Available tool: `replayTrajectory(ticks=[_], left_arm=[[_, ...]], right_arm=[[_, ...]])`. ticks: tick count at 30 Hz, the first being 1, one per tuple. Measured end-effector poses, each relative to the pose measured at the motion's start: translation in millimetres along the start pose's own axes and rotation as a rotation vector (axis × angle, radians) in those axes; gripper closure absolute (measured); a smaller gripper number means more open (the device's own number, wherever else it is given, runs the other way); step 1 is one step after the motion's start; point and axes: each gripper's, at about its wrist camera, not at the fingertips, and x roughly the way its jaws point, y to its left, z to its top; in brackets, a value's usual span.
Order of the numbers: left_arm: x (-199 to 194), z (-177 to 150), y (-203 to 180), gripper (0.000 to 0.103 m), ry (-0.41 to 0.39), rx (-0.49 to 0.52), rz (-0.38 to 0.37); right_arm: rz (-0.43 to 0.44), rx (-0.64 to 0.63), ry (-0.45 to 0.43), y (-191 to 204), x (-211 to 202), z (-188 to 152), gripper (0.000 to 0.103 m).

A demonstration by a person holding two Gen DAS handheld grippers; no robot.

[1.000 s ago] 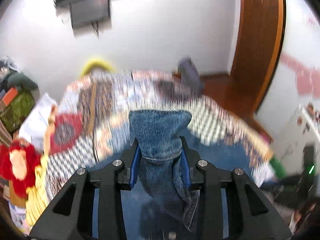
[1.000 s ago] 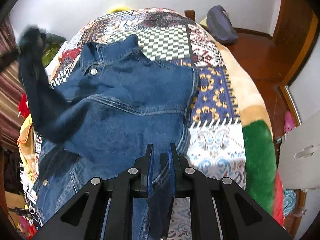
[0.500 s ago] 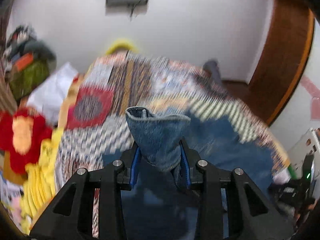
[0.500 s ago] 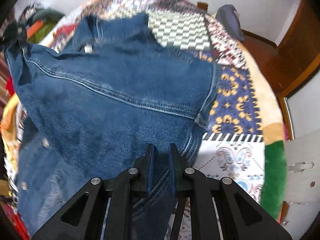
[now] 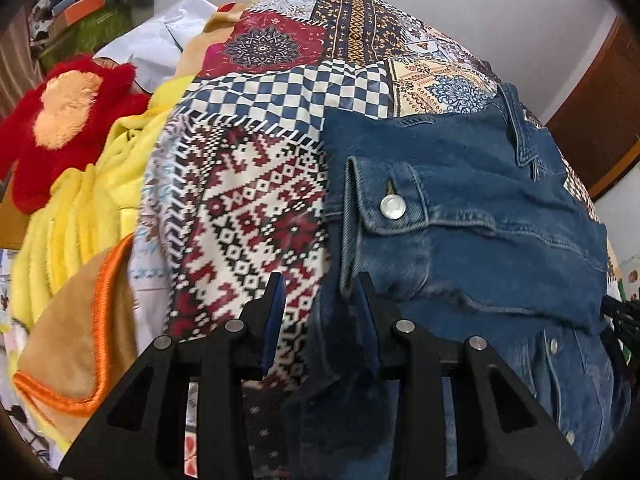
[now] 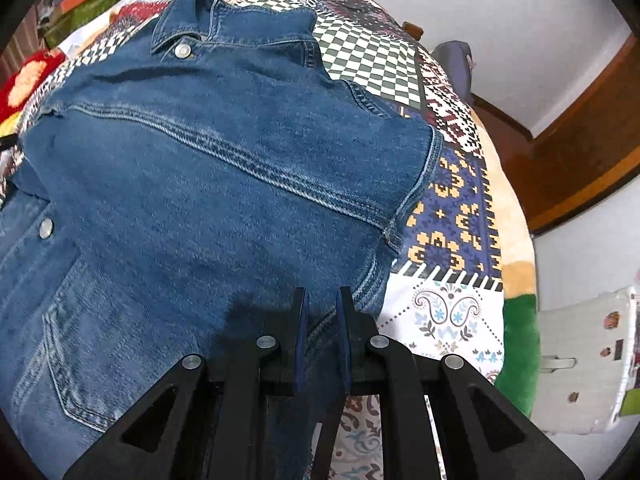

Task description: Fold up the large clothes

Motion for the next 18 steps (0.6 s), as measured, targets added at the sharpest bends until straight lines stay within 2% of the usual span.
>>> replayTrajectory(ticks=[3, 5, 7, 12, 18], left_arm=[[-10.7, -3.5, -2.4, 0.058, -0.003, 0.014, 0.014], [-14.8, -5.0, -6.4, 0.053, -0.014, 0.033, 0.015], [-18.7, -6.4, -16.3, 0.043, -0.021, 0.068, 0.028], [-25.1, -10.0, -48.2, 0.026, -0.043, 0.167, 0.055], [-24.8, -2.6, -77.1, 0.024, -0.045, 0.225, 0.068]], right_arm=[[-0.072, -0.021, 0.012, 1.6, 1.0, -4.4, 0.094], [-0.055, -0.006, 0.009, -3.0, 1.4, -7.1, 0.094], [-0.030, 0.020, 0.013, -8.6, 2.9, -8.1, 0.093], [-0.059, 0.054, 0.054, -21.7, 10.7, -18.6, 0.093], [-0.003, 0.139, 0.066, -44.6, 3.0, -25.9, 0.093]])
